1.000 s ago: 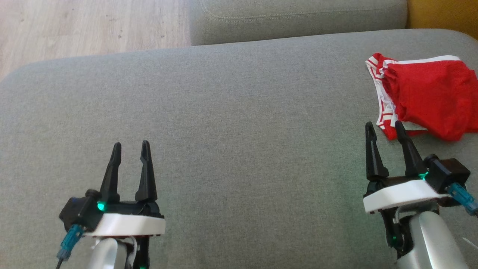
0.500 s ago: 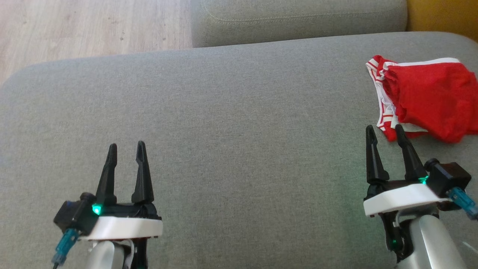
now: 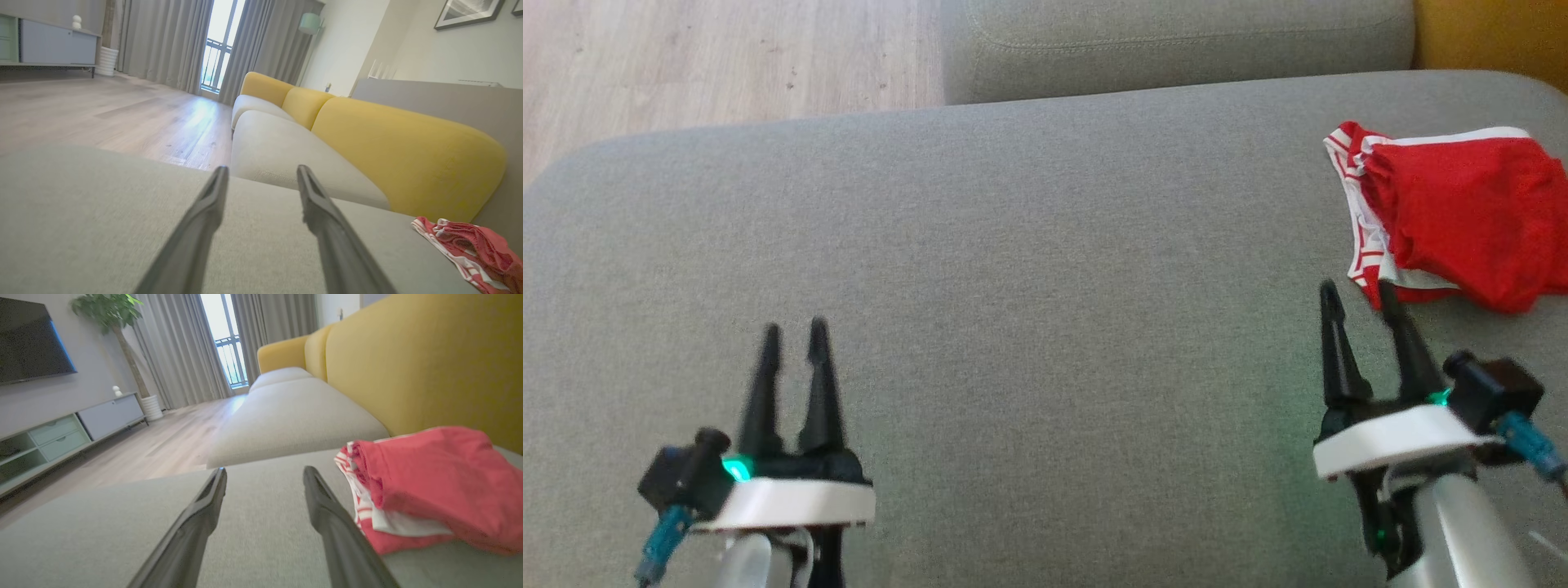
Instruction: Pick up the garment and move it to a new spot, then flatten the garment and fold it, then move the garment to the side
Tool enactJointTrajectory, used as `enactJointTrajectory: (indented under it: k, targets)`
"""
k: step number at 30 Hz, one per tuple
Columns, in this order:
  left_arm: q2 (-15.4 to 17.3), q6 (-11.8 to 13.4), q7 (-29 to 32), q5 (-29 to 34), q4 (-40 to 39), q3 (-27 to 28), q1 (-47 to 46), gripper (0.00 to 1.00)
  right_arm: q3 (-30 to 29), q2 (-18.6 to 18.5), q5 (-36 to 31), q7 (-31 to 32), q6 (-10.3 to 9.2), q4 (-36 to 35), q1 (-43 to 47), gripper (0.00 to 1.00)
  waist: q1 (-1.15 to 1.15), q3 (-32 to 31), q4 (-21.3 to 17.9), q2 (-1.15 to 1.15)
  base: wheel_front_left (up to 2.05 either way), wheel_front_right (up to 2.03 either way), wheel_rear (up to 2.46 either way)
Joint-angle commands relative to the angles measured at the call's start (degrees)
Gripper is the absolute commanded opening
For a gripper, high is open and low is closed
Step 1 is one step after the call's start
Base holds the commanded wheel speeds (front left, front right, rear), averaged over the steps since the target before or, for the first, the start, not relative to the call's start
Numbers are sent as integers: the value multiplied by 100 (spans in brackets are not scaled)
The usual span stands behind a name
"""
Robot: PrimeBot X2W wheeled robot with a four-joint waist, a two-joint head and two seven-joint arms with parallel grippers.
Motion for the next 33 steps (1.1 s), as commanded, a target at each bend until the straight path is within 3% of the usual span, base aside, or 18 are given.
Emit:
enactJointTrajectory:
  k: [1, 33]
  targets:
    - [3, -1, 2, -11, 105, -5, 16, 0, 5, 1, 4, 0, -2, 102, 11, 0, 0, -1, 0, 0, 0, 0, 0]
    - [39, -12, 485, -1762, 270, 242, 17, 0, -110, -65, 2021, 331, 5, 208, 52, 0, 0, -103, -10, 0, 0, 0, 0]
